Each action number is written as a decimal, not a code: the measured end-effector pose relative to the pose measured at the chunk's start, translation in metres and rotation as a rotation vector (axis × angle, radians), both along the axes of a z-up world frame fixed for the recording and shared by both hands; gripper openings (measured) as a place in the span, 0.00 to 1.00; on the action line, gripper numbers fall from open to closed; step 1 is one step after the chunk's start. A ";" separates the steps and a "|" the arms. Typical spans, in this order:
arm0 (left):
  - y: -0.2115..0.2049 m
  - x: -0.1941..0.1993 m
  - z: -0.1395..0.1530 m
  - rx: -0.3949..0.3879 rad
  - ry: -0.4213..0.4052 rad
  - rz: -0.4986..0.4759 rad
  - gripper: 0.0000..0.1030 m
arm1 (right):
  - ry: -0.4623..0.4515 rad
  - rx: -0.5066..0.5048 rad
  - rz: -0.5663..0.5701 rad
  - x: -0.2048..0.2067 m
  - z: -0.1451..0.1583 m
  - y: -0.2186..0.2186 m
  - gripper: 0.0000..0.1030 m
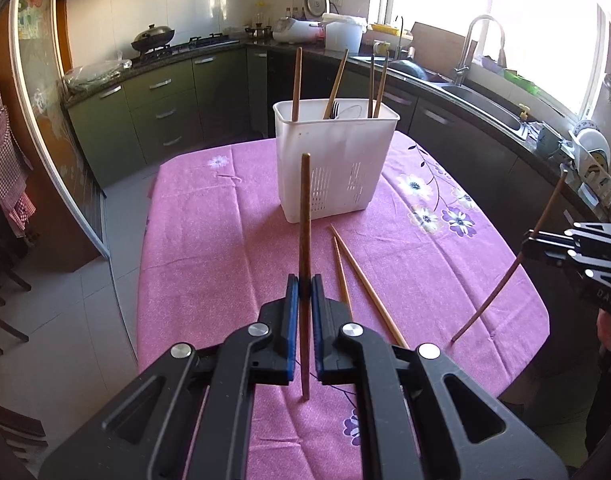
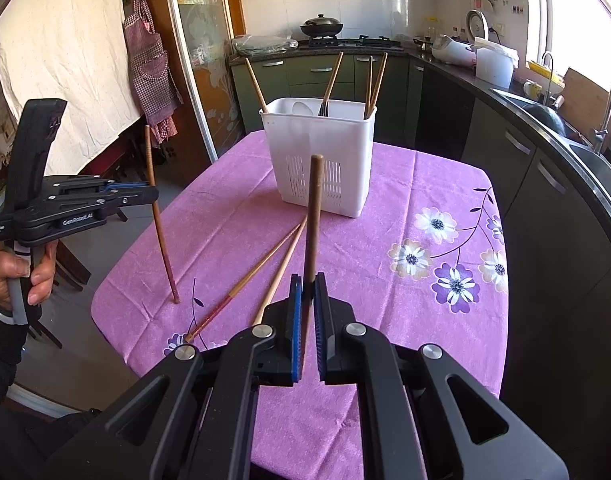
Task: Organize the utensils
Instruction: 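Carry chopsticks to the white holder and drop them in with both tools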
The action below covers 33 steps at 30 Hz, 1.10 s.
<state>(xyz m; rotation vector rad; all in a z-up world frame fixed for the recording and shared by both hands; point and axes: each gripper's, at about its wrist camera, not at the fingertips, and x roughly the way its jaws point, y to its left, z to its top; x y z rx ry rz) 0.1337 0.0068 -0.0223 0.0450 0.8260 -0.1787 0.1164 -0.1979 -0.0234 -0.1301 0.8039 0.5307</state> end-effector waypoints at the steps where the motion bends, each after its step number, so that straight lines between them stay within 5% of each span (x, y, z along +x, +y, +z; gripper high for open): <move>1: 0.002 -0.005 0.001 0.006 -0.011 0.001 0.06 | 0.001 -0.002 0.000 0.000 0.000 0.001 0.07; 21: -0.003 -0.021 0.016 0.015 -0.068 -0.045 0.06 | -0.030 0.033 0.004 0.005 0.020 0.004 0.07; 27: -0.007 -0.011 0.038 -0.005 -0.074 -0.066 0.06 | -0.061 0.057 0.018 0.018 0.051 0.011 0.07; 33: -0.015 0.006 0.090 -0.032 -0.146 -0.091 0.06 | -0.132 0.092 0.003 0.045 0.110 0.015 0.07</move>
